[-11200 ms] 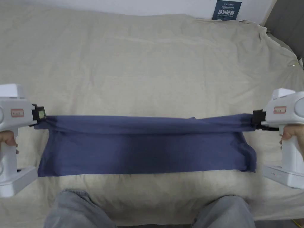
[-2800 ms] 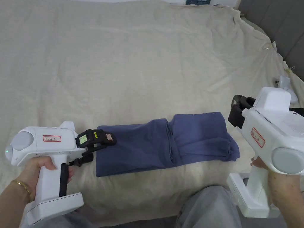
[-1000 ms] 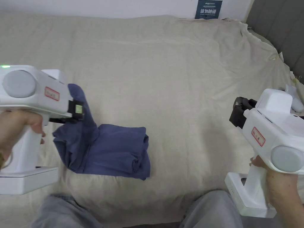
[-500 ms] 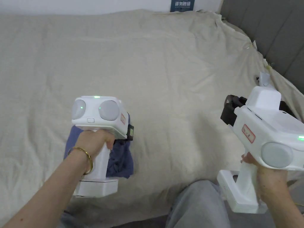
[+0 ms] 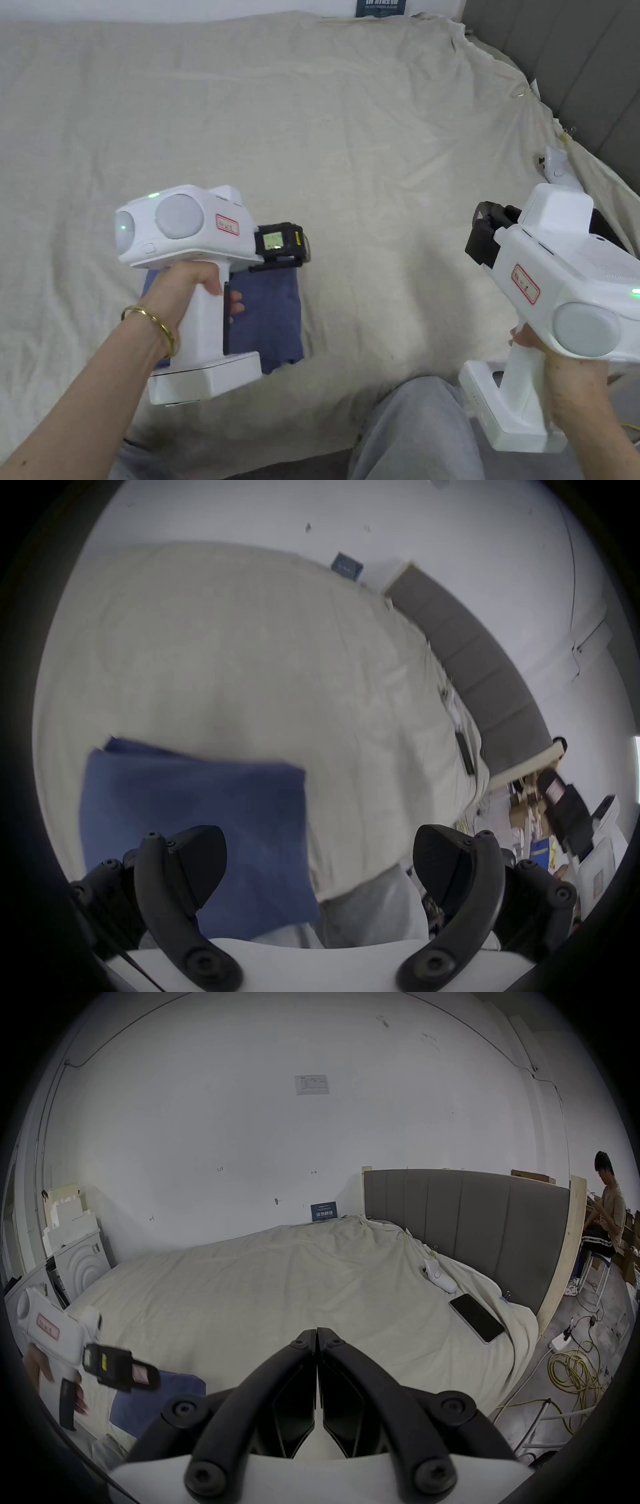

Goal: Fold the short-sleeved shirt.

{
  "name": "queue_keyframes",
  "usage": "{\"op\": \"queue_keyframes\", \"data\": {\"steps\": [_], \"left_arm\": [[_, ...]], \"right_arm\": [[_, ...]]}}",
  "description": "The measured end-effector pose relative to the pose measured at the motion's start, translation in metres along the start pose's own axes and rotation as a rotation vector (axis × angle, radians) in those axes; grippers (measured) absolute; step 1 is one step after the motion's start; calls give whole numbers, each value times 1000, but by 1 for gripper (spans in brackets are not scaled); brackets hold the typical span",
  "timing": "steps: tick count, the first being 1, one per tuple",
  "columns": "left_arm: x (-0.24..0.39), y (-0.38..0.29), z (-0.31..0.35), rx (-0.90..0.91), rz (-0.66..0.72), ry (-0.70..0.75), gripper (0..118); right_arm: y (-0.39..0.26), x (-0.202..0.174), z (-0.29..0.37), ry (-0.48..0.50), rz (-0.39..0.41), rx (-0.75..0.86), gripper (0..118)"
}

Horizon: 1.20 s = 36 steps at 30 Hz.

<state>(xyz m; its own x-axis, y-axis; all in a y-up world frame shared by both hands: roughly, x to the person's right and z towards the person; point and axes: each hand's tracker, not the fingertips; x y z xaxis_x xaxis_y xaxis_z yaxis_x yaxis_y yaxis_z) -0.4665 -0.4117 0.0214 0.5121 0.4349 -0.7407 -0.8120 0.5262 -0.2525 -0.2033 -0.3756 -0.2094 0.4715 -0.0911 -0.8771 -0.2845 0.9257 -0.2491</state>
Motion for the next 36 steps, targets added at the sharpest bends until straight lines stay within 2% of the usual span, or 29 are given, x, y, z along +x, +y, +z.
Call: {"op": "queue_keyframes", "data": {"steps": [1,2,3,4,5,6,8,10,14,21,27,29,32,36], "left_arm": [[-3,0,4,40,-32,33,111],[-4,-2,7,86,-65,109,104],[-1,-8,11,137,-118,162,90],[3,-16,13,178,-183,216,70],[5,-25,9,207,-243,269,36],[5,-34,5,227,-278,310,16],[13,-56,6,227,-277,295,0],[15,-71,-2,211,-272,261,0],[27,-101,-29,210,-370,297,0],[45,-130,-70,130,-422,314,0],[57,-132,-83,118,-574,386,0],[55,-123,-74,104,-544,354,0],[48,-99,-47,116,-369,177,0],[37,-70,-16,296,-288,151,0]], "right_arm": [[0,-1,0,1,1,0,0],[1,-4,0,2,3,0,0],[1,-5,0,5,6,0,0],[1,-7,0,4,8,0,0],[1,-7,-1,5,10,0,0],[2,-9,-1,5,10,-1,0],[2,-11,-1,4,9,-2,0],[2,-12,-2,2,9,-6,0],[1,-14,-3,1,15,-14,0],[-3,-5,-8,-10,17,-32,0],[-7,-3,-11,-9,12,-44,0],[-7,-5,-13,-2,10,-45,0],[-7,-10,-15,14,16,-45,0],[-3,-28,-14,44,33,-35,0]]}}
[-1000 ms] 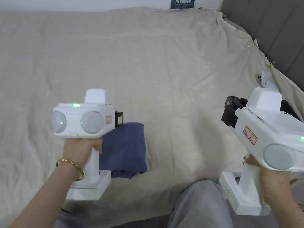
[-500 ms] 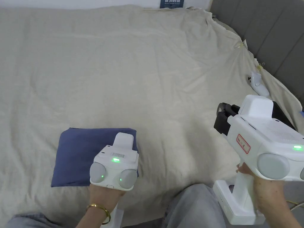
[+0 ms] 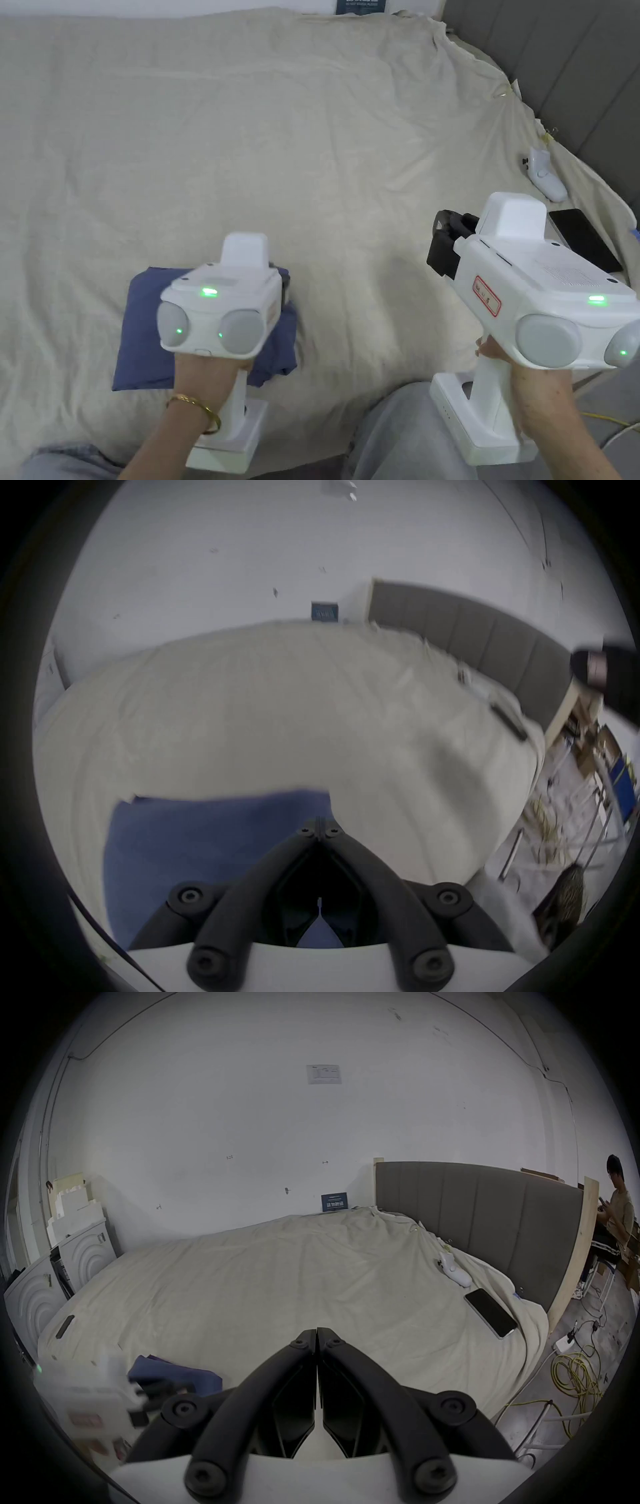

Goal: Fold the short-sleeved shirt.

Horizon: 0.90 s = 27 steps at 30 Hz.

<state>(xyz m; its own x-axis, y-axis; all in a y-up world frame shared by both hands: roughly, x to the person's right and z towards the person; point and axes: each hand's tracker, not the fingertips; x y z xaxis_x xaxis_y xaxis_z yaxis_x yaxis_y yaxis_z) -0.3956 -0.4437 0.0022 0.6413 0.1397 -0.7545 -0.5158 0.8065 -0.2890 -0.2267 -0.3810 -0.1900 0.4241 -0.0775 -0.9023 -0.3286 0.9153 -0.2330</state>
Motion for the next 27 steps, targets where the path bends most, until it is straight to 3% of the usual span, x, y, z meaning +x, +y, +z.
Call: {"op": "queue_keyframes", "data": {"steps": [4,9,16,21,27], "left_arm": [[-30,27,43,178,51,71,0],[-64,32,90,350,5,224,0],[-108,18,124,373,85,289,0],[-126,4,130,341,79,313,0],[-142,-6,123,304,91,321,0]], "right_arm": [[5,-17,-1,40,15,24,0],[7,-57,-3,100,31,48,0],[-9,-130,-28,197,60,21,0],[-41,-183,-58,252,37,-45,0],[-89,-232,-89,264,104,-192,0]]}}
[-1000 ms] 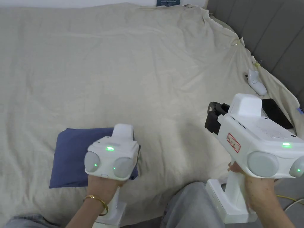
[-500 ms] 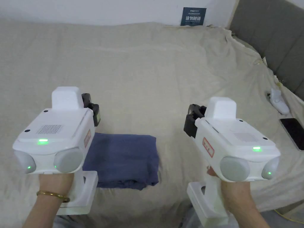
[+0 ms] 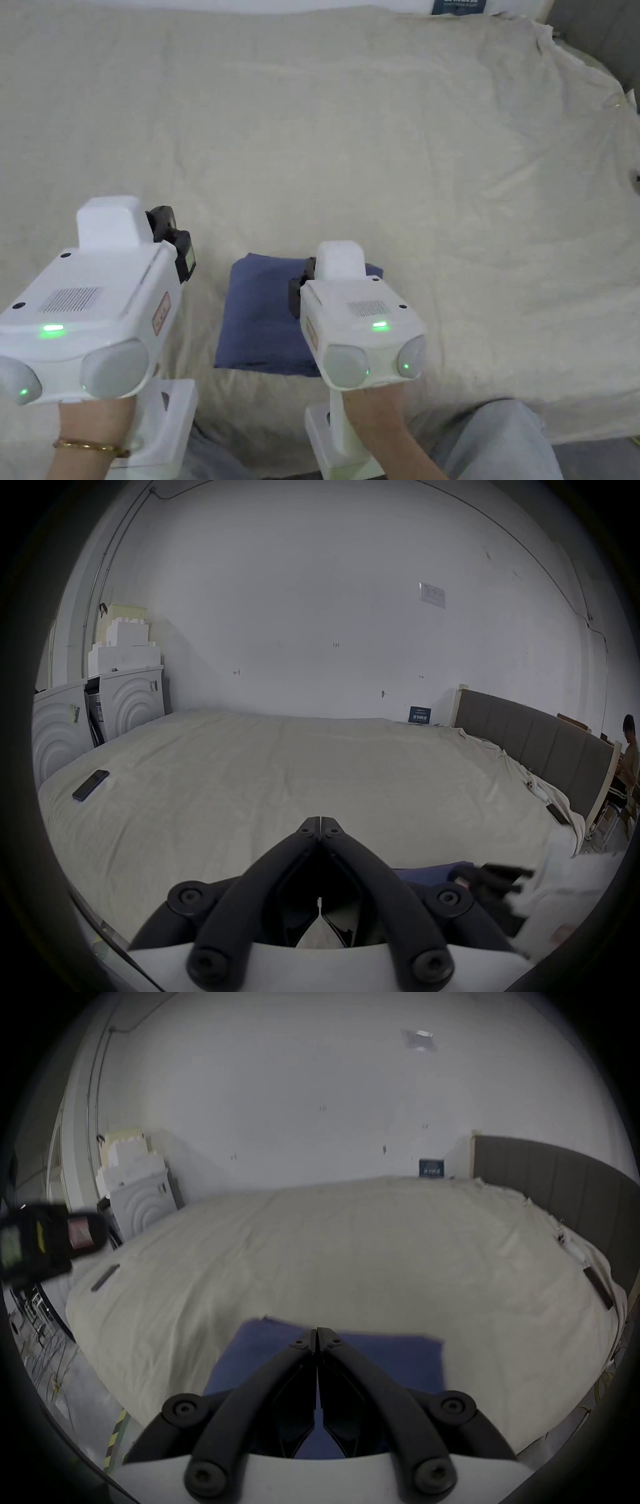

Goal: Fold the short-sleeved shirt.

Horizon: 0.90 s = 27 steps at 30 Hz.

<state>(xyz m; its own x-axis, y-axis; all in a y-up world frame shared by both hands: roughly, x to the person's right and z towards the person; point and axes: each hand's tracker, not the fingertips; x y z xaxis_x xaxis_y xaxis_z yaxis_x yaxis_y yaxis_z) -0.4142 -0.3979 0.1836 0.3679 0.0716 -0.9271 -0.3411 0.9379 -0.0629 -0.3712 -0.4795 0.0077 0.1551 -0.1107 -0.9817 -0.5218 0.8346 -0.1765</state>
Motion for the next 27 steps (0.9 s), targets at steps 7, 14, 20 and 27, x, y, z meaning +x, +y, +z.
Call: {"op": "queue_keyframes", "data": {"steps": [7,14,20,27], "left_arm": [[-3,-7,-8,-14,-24,-7,0],[-18,-5,-27,-84,72,-93,15],[-48,-3,-79,-406,313,-390,110],[-62,-36,-134,-775,406,-657,110]], "right_arm": [[-40,0,-36,-42,4,-100,0],[-51,9,-48,-49,30,-95,0],[-46,17,-45,-12,-49,-124,0],[-39,16,-36,15,-113,-141,0]]}}
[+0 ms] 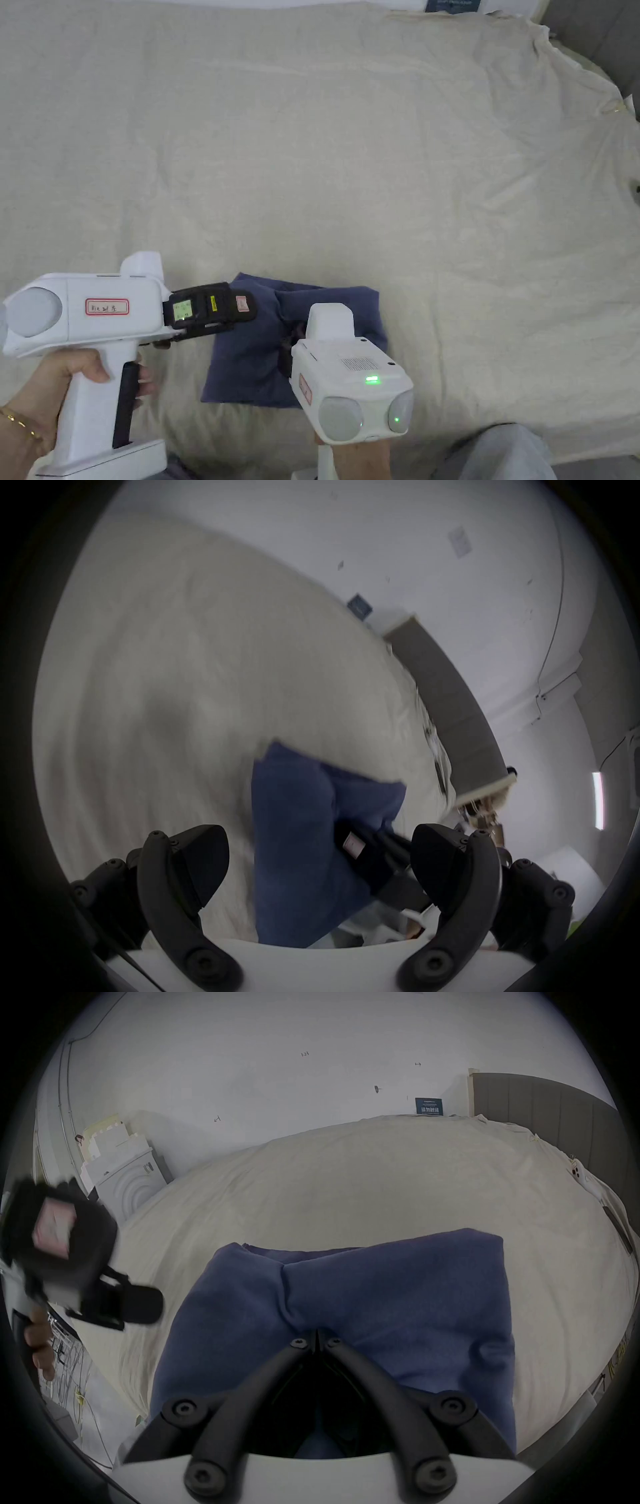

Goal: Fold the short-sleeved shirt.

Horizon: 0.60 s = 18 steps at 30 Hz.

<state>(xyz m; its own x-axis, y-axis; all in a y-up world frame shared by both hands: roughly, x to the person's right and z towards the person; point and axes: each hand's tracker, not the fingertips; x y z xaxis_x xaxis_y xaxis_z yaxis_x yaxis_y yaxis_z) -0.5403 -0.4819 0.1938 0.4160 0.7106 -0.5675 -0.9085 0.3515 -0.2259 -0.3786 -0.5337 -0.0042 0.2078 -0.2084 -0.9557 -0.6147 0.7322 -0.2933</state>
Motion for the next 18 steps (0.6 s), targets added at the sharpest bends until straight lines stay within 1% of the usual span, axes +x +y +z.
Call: {"op": "queue_keyframes", "data": {"steps": [4,6,8,9,10,11,13,14,17,18], "left_arm": [[-18,2,-19,-116,54,14,110],[-20,3,-21,-107,52,-20,109],[-20,8,-23,-95,79,-75,107],[-20,11,-26,-104,99,-93,103],[-20,10,-29,-107,111,-110,94],[-20,10,-34,-120,118,-127,83],[-13,7,-45,-152,61,-82,82],[-10,7,-44,-158,21,-95,82],[-6,10,-49,-172,39,-106,81],[-8,10,-50,-178,50,-122,78]], "right_arm": [[1,2,-1,3,-3,-4,0],[1,2,0,6,-3,-6,0],[2,2,1,8,-5,-6,0],[2,2,1,10,-12,-6,0],[2,2,2,13,-20,-6,0],[2,2,2,14,-27,-7,0],[3,6,0,20,-33,-10,0],[3,6,1,24,-37,-13,0],[4,13,-1,41,-66,-19,0],[4,13,-1,45,-74,-20,0]]}}
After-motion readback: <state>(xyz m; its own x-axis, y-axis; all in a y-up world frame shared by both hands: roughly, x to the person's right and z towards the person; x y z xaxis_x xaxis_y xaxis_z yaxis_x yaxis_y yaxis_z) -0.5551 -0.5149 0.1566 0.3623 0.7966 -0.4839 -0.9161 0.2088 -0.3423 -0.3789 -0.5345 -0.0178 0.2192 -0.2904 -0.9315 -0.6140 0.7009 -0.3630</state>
